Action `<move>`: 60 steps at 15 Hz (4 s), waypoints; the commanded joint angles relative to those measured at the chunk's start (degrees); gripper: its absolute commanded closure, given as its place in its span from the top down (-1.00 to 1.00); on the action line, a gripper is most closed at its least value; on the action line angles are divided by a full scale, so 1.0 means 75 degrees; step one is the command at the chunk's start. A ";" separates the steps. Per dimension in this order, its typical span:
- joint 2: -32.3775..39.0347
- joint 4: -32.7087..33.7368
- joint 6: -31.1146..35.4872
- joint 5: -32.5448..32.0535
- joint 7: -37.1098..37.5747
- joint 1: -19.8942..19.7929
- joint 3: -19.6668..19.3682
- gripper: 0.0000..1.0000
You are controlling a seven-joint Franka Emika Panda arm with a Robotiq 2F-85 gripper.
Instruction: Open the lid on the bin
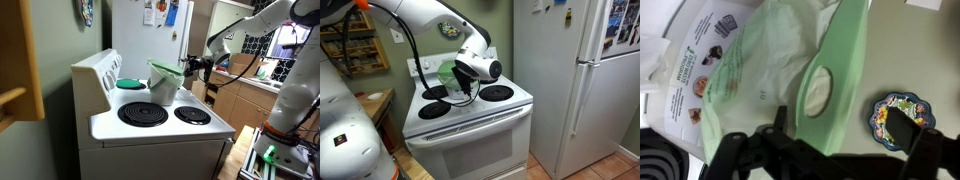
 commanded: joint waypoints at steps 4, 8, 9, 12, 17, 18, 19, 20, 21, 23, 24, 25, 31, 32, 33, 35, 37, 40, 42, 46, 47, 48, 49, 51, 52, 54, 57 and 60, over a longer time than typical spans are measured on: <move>-0.0061 -0.0027 -0.0307 0.0145 0.0078 -0.0116 0.0040 1.00; -0.0335 -0.0181 -0.0267 0.0108 0.0248 -0.0146 0.0031 1.00; -0.0401 -0.0217 -0.0247 0.0095 0.0267 -0.0153 0.0033 1.00; -0.0630 -0.0297 -0.0215 0.0058 0.0394 -0.0173 0.0043 1.00; -0.0900 -0.0294 -0.0197 0.0005 0.0539 -0.0224 0.0051 1.00; -0.0928 -0.0272 -0.0196 0.0006 0.0551 -0.0226 0.0057 1.00; -0.0968 -0.0249 -0.0166 -0.0008 0.0589 -0.0229 0.0068 1.00; -0.1014 -0.0234 -0.0147 -0.0011 0.0638 -0.0229 0.0076 1.00; -0.1059 -0.0214 -0.0128 -0.0013 0.0723 -0.0237 0.0076 1.00; -0.1122 -0.0114 -0.0038 -0.0042 0.0887 -0.0241 0.0099 1.00; -0.1133 -0.0020 0.0010 -0.0058 0.0923 -0.0240 0.0113 1.00; -0.1164 0.0065 0.0040 -0.0075 0.0941 -0.0240 0.0121 1.00; -0.1018 0.1078 0.0473 -0.0261 0.0976 -0.0187 0.0272 1.00; -0.0990 0.1226 0.0496 -0.0267 0.0965 -0.0148 0.0318 1.00; -0.0969 0.1349 0.0564 -0.0277 0.0924 -0.0132 0.0357 1.00; -0.0876 0.1639 0.0653 -0.0265 0.0845 -0.0093 0.0434 1.00; -0.0735 0.1925 0.0666 -0.0293 0.0862 -0.0064 0.0488 1.00; -0.0464 0.2337 0.0805 -0.0441 0.0945 -0.0047 0.0561 1.00; -0.0323 0.2579 0.0909 -0.0581 0.0974 -0.0010 0.0587 1.00; 0.0144 0.3127 0.0588 -0.0720 0.1136 0.0127 0.0641 1.00; 0.0235 0.3240 0.0390 -0.0621 0.1219 0.0182 0.0662 1.00; 0.0291 0.3307 0.0211 -0.0590 0.1333 0.0225 0.0682 1.00; 0.0323 0.3381 0.0069 -0.0592 0.1440 0.0270 0.0706 1.00; 0.0382 0.3523 -0.0146 -0.0568 0.1577 0.0336 0.0746 1.00; 0.0404 0.3595 -0.0218 -0.0530 0.1575 0.0364 0.0762 1.00; 0.0416 0.3737 -0.0349 -0.0408 0.1391 0.0420 0.0794 1.00; 0.0533 0.4036 -0.0272 -0.0316 0.1023 0.0487 0.0869 1.00; 0.0783 0.4357 -0.0062 -0.0041 0.0617 0.0543 0.0928 1.00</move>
